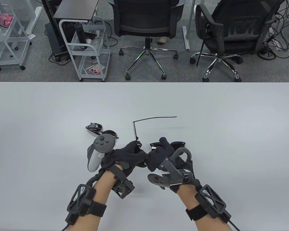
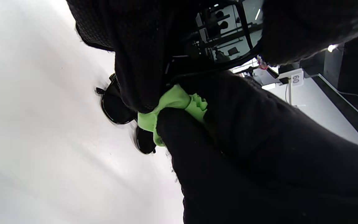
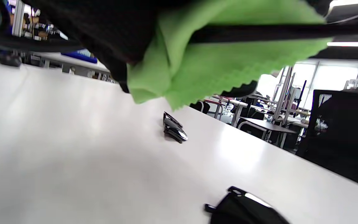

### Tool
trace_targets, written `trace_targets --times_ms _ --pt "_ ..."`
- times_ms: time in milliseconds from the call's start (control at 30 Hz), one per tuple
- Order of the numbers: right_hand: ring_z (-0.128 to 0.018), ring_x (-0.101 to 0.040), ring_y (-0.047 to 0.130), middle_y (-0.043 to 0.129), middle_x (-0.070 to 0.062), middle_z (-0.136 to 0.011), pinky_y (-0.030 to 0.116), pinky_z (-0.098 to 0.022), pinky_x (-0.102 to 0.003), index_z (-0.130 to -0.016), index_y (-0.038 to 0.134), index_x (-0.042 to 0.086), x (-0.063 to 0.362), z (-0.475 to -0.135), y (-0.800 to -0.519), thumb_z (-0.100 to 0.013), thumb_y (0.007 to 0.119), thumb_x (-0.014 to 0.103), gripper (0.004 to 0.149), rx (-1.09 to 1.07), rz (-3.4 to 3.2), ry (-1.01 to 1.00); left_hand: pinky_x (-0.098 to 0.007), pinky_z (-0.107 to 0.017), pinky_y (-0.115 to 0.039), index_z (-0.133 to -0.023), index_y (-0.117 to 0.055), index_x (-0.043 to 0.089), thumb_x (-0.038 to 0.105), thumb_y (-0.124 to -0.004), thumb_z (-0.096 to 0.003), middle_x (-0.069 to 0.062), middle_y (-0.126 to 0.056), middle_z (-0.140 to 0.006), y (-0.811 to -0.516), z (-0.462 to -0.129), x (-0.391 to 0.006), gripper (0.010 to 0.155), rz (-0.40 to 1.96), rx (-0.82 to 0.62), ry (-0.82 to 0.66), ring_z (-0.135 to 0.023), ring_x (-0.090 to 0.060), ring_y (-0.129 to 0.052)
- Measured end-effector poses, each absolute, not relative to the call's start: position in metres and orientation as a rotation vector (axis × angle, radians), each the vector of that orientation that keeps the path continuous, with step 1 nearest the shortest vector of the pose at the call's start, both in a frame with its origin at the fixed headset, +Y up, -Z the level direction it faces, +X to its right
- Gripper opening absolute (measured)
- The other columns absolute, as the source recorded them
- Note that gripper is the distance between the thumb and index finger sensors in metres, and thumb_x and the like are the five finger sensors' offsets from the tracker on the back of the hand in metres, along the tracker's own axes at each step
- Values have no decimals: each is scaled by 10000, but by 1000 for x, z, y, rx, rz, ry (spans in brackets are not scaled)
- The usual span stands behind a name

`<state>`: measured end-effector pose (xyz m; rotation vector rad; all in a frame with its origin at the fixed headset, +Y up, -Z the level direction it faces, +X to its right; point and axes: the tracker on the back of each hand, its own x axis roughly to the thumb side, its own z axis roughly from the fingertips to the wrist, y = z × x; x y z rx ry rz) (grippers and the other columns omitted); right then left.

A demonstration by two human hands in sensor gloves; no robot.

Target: Dust sunglasses

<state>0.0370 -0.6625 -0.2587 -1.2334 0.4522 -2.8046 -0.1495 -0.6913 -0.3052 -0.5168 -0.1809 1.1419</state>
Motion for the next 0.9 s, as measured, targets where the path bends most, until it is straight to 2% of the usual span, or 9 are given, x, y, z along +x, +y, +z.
trace_targets --times_ms 67,333,567,733,900 --pt "-591 -345 1033 1036 -114 -677 596 -622 -706 -773 921 72 40 -263 -663 -406 856 324 450 -1236 -2915 423 -433 -688 -732 -1049 -515 97 677 -822 -348 -90 -794 -947 -688 -305 -149 960 1135 -477 -172 -678 -229 -1128" --pt "-582 -326 1043 1042 -97 -669 600 -621 -698 -767 927 90 63 -277 -663 -405 850 335 444 -1025 -2837 338 -429 -689 -732 -1051 -517 111 680 -826 -346 -77 -793 -953 -682 -311 -170 958 1082 -401 -129 -696 -213 -1125" --pt "-584 -337 1036 1040 -104 -671 604 -617 -695 -767 929 86 74 -287 -676 -404 858 329 443 -868 -2762 356 -431 -687 -733 -1051 -518 110 672 -834 -346 -82 -790 -956 -679 -313 -178 955 1022 -356 -104 -701 -224 -1122" --pt "-604 -326 1039 1039 -91 -687 609 -619 -691 -772 925 100 68 -281 -677 -407 856 337 441 -925 -2729 364 -422 -687 -744 -1051 -518 110 676 -829 -346 -78 -788 -955 -684 -312 -174 956 1043 -394 -129 -681 -220 -1130" --pt "-624 -329 1033 1033 -85 -703 607 -622 -693 -781 916 106 50 -269 -670 -406 849 336 445 -1092 -2804 424 -415 -693 -741 -1055 -496 111 673 -822 -353 -77 -769 -967 -691 -310 -156 957 1098 -480 -188 -696 -219 -1122"
